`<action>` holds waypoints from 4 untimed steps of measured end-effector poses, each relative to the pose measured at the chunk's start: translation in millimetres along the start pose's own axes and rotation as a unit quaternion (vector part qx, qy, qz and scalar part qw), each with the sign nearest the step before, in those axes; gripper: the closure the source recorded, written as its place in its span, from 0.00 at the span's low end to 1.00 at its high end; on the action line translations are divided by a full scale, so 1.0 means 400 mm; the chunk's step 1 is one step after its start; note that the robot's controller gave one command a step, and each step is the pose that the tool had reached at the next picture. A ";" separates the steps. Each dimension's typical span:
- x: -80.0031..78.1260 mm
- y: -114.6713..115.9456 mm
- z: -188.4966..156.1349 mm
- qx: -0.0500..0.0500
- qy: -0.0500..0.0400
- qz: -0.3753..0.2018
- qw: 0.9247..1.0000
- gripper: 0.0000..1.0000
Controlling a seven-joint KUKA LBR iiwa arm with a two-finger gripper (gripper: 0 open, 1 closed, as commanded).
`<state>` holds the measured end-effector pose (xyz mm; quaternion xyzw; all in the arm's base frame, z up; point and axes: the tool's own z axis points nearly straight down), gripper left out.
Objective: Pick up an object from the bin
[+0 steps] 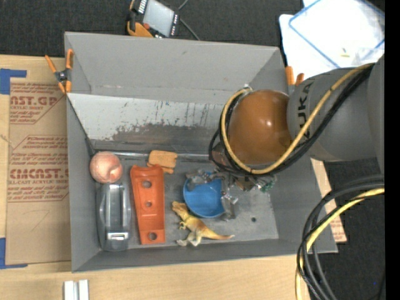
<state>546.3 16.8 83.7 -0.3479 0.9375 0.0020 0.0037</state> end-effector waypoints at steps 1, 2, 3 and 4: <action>-0.028 0.020 0.021 0.000 -0.001 -0.246 0.969 1.00; -0.034 0.025 0.024 0.000 -0.001 -0.359 0.933 1.00; -0.034 0.026 0.025 0.000 -0.001 -0.395 0.919 1.00; -0.031 0.029 -0.009 -0.003 0.000 -0.343 0.940 1.00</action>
Offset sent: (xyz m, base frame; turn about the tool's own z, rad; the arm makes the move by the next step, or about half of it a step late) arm 0.0000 0.0000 0.0000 0.0000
